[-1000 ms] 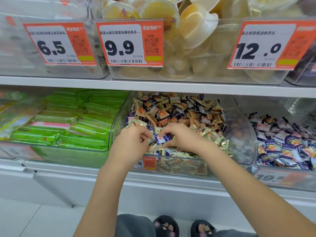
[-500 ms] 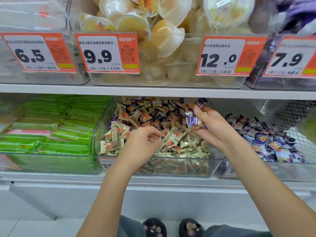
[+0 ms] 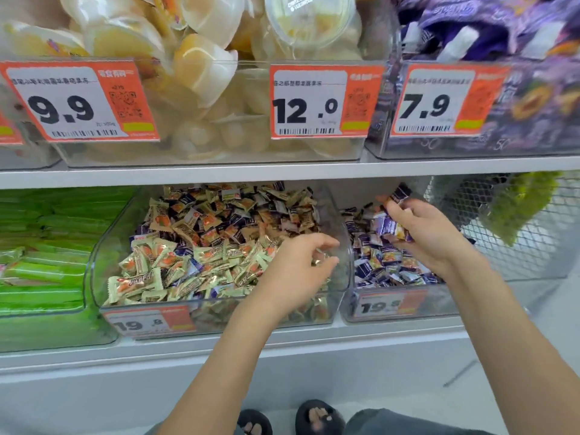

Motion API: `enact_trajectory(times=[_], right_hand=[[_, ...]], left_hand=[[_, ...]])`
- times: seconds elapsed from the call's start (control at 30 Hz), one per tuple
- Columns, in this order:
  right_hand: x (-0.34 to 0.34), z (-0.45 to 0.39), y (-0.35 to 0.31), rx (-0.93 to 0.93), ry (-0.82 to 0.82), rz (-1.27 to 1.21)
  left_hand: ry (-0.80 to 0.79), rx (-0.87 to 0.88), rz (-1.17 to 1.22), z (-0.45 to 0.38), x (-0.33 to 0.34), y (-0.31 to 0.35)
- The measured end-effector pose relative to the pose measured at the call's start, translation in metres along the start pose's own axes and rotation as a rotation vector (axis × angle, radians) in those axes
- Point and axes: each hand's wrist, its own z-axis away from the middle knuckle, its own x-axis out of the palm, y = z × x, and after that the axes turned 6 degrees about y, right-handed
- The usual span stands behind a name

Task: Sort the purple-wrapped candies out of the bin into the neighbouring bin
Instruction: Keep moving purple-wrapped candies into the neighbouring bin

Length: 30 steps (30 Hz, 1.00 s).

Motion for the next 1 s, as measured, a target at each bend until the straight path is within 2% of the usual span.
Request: enact_trajectory(times=[0.07, 0.13, 0.3, 0.47, 0.53, 0.63, 0.7, 0.8, 0.87, 1.0], right_hand=[[-0.022, -0.003, 0.006, 0.035, -0.077, 0.140], [-0.037, -0.005, 0.011, 0.058, -0.120, 0.151], [-0.052, -0.013, 0.018, -0.148, 0.080, 0.514], [-0.043, -0.022, 0.030, -0.158, -0.106, 1.000], [-0.037, -0.024, 0.032, -0.205, -0.101, 1.106], [-0.032, -0.017, 0.021, -0.307, -0.030, 0.972], [-0.023, -0.004, 0.002, -0.353, -0.004, 0.739], [0.009, 0.021, -0.021, -0.424, -0.119, 0.463], [0.043, 0.031, -0.019, -0.493, -0.228, 0.495], [0.113, 0.037, 0.006, -0.615, -0.420, 0.738]], left_hand=[[-0.014, -0.002, -0.032, -0.003, 0.004, -0.002], [-0.012, -0.014, -0.047, -0.007, 0.005, -0.004], [0.015, -0.014, -0.093, -0.014, 0.003, -0.012], [-0.004, -0.014, -0.110, -0.016, 0.004, -0.014], [-0.012, -0.020, -0.121, -0.017, 0.003, -0.015], [0.010, -0.024, -0.112, -0.018, -0.002, -0.013], [0.050, -0.029, -0.092, -0.015, -0.008, -0.011], [0.113, -0.065, -0.100, 0.000, -0.029, -0.014], [0.197, -0.114, -0.137, 0.019, -0.054, -0.023], [0.391, -0.293, -0.229, 0.060, -0.108, -0.049]])
